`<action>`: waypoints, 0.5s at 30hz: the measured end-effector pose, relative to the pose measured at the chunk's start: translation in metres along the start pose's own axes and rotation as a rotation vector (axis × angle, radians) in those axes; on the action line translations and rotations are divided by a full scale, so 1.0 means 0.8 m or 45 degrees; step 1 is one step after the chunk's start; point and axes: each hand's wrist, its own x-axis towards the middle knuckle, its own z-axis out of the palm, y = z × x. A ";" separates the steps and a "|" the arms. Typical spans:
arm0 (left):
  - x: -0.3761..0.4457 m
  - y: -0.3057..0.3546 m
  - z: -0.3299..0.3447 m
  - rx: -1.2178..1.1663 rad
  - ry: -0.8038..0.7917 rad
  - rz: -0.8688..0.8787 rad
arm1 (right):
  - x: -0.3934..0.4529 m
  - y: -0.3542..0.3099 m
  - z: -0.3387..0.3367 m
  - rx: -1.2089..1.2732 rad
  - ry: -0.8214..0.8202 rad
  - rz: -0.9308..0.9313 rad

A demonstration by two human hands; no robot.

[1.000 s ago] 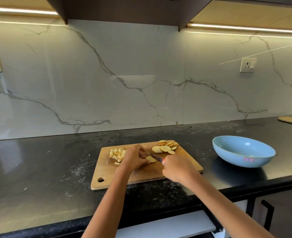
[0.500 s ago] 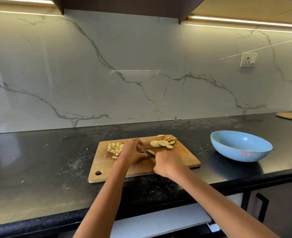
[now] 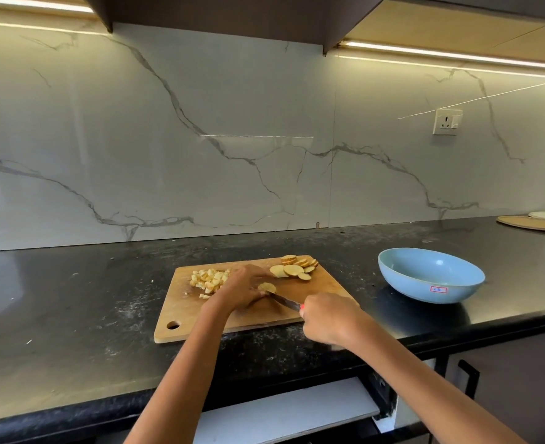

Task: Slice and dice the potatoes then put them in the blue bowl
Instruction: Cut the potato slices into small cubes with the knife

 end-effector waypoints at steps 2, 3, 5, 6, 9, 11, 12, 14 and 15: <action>0.000 0.001 0.002 0.032 -0.079 0.057 | -0.003 0.006 -0.008 -0.027 0.029 0.002; 0.001 0.000 0.003 0.046 -0.096 0.060 | -0.004 0.011 -0.012 -0.021 0.049 0.006; 0.003 -0.003 0.004 0.066 -0.088 0.053 | -0.004 0.020 -0.019 0.007 0.071 0.049; 0.003 -0.003 0.004 0.077 -0.075 0.046 | -0.003 0.023 -0.020 0.026 0.070 0.078; 0.002 0.000 0.005 0.115 -0.038 0.044 | 0.006 0.027 -0.017 0.043 0.109 0.123; 0.001 0.001 0.005 0.129 -0.007 0.043 | 0.010 0.025 -0.010 0.074 0.148 0.147; 0.000 0.002 0.006 0.125 0.009 0.040 | 0.012 0.024 -0.006 0.091 0.159 0.162; -0.002 0.005 0.007 0.093 0.028 0.036 | 0.015 0.022 0.001 0.111 0.185 0.176; -0.003 0.006 0.007 0.082 0.033 0.039 | 0.016 0.021 0.003 0.109 0.198 0.180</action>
